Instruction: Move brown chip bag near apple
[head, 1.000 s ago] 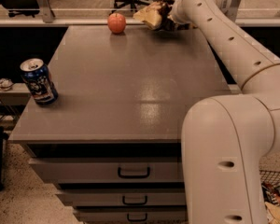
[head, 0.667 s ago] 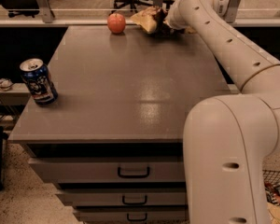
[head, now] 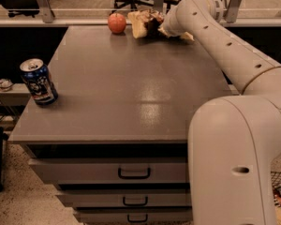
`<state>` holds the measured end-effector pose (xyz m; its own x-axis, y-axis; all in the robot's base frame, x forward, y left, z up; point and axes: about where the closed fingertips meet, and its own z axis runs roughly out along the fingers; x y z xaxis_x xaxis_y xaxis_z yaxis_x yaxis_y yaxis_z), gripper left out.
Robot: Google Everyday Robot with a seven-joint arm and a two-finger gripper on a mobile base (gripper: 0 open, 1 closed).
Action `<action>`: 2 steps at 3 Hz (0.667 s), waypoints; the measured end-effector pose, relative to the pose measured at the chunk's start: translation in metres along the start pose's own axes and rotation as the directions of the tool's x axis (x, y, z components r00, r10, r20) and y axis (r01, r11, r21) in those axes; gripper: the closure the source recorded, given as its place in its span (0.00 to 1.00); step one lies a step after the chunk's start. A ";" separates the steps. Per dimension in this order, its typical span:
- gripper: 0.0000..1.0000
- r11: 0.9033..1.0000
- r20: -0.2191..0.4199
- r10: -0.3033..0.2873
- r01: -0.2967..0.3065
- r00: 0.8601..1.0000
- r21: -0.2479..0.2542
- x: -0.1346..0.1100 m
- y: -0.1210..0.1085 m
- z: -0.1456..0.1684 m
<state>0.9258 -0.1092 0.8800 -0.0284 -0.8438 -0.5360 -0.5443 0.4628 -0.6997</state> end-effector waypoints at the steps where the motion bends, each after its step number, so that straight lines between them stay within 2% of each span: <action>1: 0.06 1.000 0.026 0.004 -0.004 1.000 -0.007 -0.008 0.003 -0.007; 2: 0.00 1.000 0.062 0.002 -0.002 0.998 0.003 -0.019 -0.003 -0.022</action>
Offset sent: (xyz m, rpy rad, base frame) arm -0.0319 0.0066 0.0493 0.0578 -0.0722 0.0620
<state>0.9091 -0.1006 0.9023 0.0230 -0.8243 -0.5657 -0.5415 0.4653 -0.7002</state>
